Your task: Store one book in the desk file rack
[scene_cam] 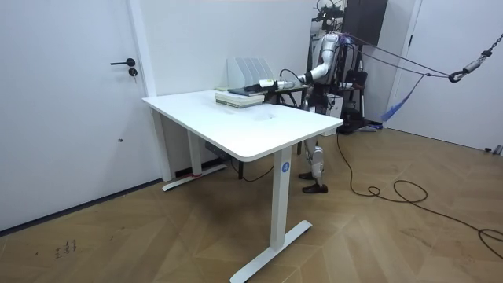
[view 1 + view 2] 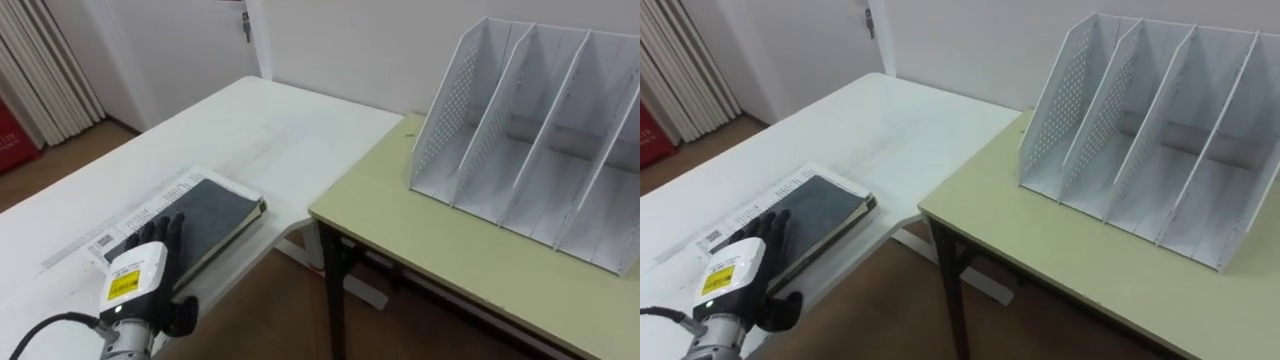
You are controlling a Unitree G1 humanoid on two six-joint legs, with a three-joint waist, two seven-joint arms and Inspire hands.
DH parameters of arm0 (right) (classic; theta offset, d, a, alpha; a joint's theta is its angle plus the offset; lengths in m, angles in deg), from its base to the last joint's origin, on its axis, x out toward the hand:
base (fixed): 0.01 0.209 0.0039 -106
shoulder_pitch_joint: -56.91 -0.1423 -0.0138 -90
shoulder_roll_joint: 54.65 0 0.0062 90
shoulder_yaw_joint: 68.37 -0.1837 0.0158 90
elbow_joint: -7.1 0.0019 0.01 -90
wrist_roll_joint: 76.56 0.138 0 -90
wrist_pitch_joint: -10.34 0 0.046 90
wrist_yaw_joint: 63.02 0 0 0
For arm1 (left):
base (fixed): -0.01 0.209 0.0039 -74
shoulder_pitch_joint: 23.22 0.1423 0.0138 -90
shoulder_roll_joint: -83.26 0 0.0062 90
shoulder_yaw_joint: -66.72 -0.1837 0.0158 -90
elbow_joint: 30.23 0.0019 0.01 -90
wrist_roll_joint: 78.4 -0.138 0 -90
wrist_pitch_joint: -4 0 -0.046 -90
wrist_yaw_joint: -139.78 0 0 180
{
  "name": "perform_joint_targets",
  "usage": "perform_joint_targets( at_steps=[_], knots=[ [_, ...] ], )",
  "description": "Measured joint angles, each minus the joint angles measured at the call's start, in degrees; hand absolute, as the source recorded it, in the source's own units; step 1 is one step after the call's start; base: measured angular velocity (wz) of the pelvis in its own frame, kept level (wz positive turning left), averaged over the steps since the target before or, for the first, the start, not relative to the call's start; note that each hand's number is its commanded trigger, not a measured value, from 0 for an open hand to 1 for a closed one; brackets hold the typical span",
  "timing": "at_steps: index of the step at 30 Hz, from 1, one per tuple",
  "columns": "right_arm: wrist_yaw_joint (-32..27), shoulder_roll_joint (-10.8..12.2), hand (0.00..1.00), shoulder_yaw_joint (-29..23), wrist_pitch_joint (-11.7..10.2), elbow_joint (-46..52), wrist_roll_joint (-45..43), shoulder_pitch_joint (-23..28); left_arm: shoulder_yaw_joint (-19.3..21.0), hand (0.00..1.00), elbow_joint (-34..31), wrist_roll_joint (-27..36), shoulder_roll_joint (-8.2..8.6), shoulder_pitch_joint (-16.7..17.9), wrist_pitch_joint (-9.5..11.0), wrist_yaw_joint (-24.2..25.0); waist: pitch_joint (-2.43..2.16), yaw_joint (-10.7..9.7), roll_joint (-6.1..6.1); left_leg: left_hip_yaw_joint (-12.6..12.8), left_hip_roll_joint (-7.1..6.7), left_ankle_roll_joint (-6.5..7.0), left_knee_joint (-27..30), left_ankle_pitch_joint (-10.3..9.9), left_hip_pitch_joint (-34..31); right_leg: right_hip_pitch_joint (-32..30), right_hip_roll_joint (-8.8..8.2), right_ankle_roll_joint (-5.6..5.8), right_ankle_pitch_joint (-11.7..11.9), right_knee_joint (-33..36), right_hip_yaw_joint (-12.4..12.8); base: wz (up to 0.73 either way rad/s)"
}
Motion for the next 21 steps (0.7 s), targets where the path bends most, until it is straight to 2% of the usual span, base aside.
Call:
perform_joint_targets(
  at_steps=[5, 10, 21],
  knots=[
    [-0.12, -0.21, 0.0, 0.08, 0.44, 0.09, 0.01, 0.04, 2.47, 1.0, 0.29, -0.06, -0.15, -2.47, -1.23, -0.5, -0.16, 0.07, 0.22, 0.27, 0.01, 0.02, -0.06, 0.01, 0.25, -0.21, 0.44, 0.0, 0.05, 0.07, 1.1, -0.09],
    [-0.47, -0.29, 0.0, 0.08, 0.5, 0.07, -0.02, 0.22, 2.76, 1.0, 0.3, -0.04, -0.1, -3.1, -0.92, -1.15, -0.22, 0.23, 0.29, 0.37, 0.01, 0.02, -0.12, 0.03, 0.76, 0.14, 0.46, -0.03, 0.09, 0.09, 1.25, -0.01],
    [-0.85, -0.51, 0.0, 0.19, 2.16, 0.23, -0.09, 0.33, 3.91, 1.0, 1.19, -0.01, -0.07, -4.52, -1.09, -1.11, -0.35, 0.18, 0.1, 0.37, 0.06, -0.06, -0.12, 0.14, 1.11, 0.28, 0.53, -0.15, 0.23, 0.13, 2.02, -0.03]
  ],
)
